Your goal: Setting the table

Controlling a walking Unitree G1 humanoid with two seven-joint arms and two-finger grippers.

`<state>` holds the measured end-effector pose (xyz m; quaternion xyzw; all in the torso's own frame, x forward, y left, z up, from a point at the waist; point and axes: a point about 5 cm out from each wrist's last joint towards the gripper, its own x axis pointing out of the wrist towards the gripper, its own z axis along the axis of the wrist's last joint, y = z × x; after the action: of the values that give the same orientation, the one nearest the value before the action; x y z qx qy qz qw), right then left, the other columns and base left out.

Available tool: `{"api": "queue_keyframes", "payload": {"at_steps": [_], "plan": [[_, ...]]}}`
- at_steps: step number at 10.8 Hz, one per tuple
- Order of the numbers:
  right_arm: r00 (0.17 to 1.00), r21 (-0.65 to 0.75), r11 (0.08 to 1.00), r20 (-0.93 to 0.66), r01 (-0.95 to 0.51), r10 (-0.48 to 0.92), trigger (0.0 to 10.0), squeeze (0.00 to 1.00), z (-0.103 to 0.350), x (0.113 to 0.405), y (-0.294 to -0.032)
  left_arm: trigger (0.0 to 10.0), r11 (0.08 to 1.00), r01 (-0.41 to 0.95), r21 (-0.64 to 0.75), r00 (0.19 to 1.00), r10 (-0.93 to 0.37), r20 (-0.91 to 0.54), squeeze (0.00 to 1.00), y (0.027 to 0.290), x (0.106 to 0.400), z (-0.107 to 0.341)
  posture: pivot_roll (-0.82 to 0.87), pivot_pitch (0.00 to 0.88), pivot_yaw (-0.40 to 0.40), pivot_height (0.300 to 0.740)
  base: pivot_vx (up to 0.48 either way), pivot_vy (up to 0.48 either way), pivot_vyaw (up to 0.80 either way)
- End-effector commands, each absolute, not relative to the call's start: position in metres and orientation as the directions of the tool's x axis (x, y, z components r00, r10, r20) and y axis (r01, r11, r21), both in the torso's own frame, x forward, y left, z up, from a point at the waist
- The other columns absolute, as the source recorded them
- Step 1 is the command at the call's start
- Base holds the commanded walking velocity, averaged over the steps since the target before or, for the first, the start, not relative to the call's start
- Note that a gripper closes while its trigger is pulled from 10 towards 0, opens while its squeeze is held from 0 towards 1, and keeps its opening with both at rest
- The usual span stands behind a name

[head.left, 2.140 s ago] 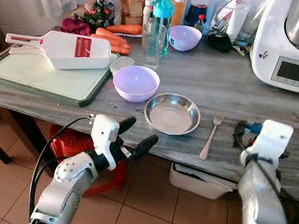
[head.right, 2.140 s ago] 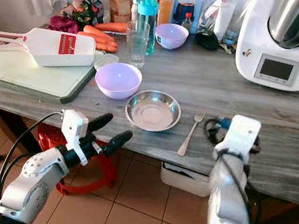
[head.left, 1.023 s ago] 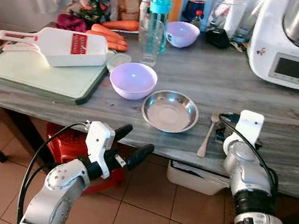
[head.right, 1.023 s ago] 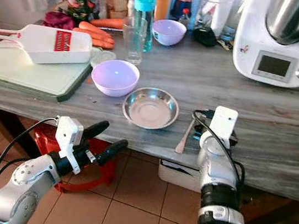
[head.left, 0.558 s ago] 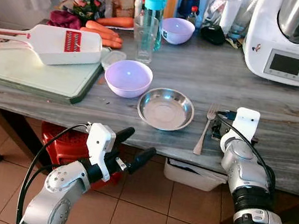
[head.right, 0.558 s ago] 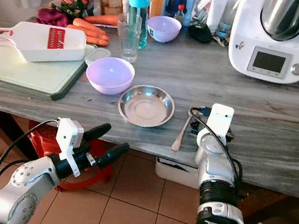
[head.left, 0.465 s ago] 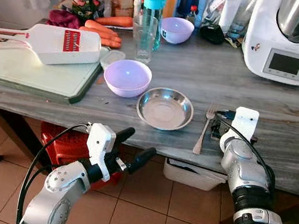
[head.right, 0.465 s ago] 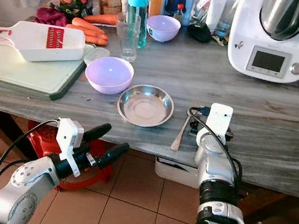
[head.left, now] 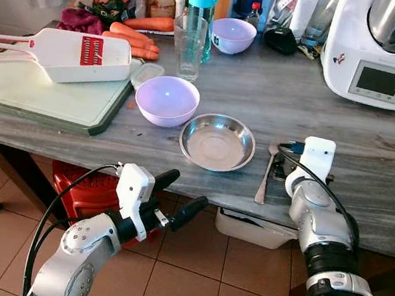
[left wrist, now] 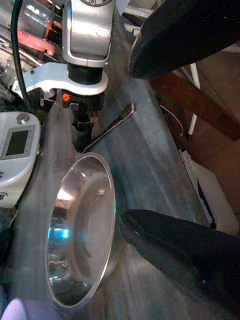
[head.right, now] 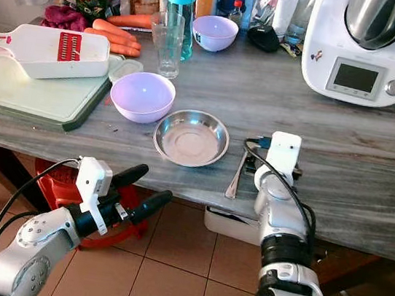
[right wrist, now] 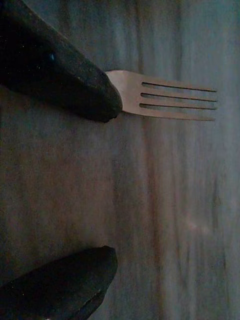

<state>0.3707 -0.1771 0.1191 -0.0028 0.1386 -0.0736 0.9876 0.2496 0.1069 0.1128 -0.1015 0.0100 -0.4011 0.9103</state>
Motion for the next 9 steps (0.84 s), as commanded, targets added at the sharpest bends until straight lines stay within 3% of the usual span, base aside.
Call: {"api": "queue_keyframes", "payload": {"at_steps": [1, 6, 9], "plan": [[0.952, -0.015, 0.997, -0.295, 0.08, -0.081, 10.0, 0.05, 0.115, 0.372, -0.162, 10.0, 0.659, 0.727, -0.192, 0.679, -0.732, 0.057, 0.0, 0.107, 0.249, 0.112, 0.06, 0.122, 0.019, 0.74, 0.0, 0.0, 0.0], [0.964, -0.017, 0.994, -0.24, 0.112, -0.113, 10.0, 0.05, 0.126, 0.369, -0.167, 10.0, 0.66, 0.727, -0.19, 0.679, -0.731, 0.058, 0.0, 0.106, 0.249, 0.112, 0.06, 0.121, 0.018, 0.74, 0.0, 0.0, 0.0], [0.956, -0.028, 0.97, -0.163, 0.243, -0.244, 10.0, 0.05, 0.141, 0.349, -0.178, 10.0, 0.657, 0.73, -0.19, 0.677, -0.734, 0.065, 0.0, 0.104, 0.252, 0.112, 0.05, 0.105, 0.019, 0.74, 0.0, 0.0, 0.0]]}}
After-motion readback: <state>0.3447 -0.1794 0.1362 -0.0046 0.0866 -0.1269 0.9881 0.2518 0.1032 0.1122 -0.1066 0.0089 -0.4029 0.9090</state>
